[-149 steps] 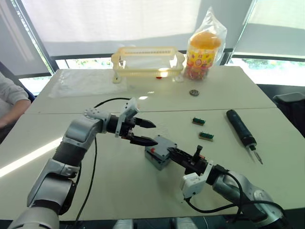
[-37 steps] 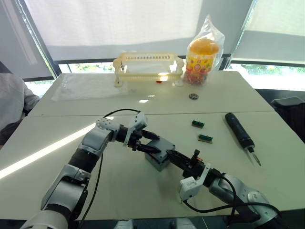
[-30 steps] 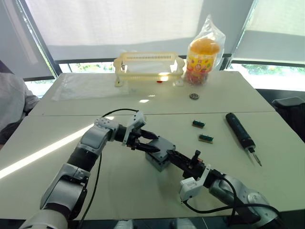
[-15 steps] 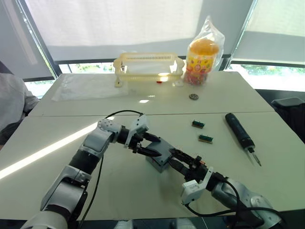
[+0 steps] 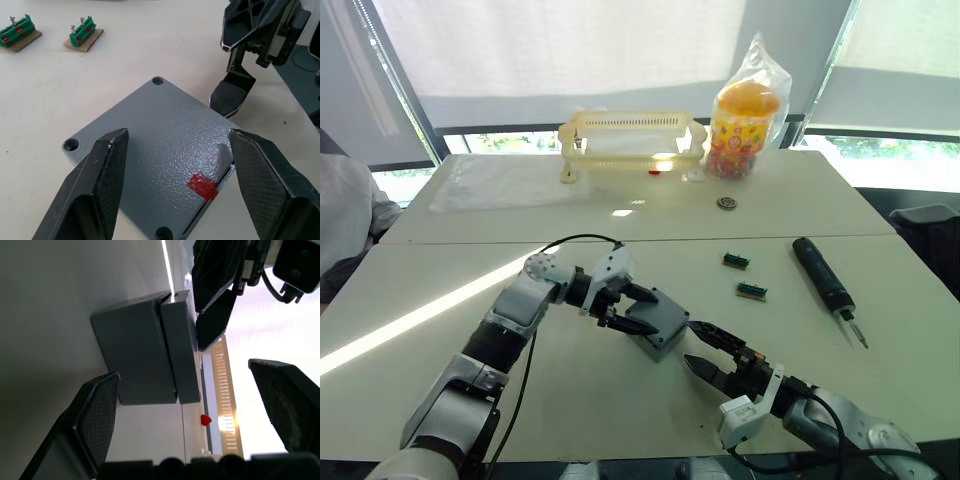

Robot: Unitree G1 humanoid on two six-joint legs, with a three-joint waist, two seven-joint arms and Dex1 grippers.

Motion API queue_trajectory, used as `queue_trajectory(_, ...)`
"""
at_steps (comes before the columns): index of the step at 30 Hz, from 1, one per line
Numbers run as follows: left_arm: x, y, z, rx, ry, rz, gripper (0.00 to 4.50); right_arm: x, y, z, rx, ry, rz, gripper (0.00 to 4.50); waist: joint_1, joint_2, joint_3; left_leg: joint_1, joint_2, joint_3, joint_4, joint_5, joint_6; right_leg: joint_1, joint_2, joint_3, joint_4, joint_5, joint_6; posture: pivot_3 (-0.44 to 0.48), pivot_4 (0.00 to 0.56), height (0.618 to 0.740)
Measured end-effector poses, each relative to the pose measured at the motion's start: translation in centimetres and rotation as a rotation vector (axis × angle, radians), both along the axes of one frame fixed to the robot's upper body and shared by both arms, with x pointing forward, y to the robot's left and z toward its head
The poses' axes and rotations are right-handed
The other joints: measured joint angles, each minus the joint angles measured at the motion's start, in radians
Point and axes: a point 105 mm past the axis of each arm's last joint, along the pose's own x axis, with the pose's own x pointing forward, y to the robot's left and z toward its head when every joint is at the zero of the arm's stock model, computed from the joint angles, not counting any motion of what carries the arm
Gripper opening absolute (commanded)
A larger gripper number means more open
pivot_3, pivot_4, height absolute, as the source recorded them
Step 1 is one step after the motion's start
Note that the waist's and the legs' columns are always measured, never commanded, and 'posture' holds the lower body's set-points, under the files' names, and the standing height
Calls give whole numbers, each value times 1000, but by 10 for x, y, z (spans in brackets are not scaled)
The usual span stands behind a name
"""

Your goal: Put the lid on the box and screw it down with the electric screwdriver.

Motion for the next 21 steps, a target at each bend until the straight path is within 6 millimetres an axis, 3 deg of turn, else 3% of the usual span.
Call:
queue_trajectory(5,-2,-2,2,-4,-9,-8,3182,1,-3,1,31,10,-24,4464,0,0,0,0,0,0,0,0,0,0,0,0,0,0,0,0,150,740)
queue_trajectory(13,-11,5,11,-11,74,2,3182,16,-24,23,144,-6,-134,4464,-1,0,2,-1,0,0,0,0,0,-2,0,0,0,0,0,0,150,740)
queue_trajectory(17,-13,19,38,-60,86,30,3182,16,-32,26,249,75,-180,4464,-2,0,7,-2,1,0,0,0,0,-2,0,0,0,0,0,0,150,740)
queue_trajectory(21,-2,30,66,-118,58,94,3182,21,-40,39,522,258,-274,4464,0,-1,10,-2,1,-1,0,0,0,-1,0,0,0,0,0,0,150,740)
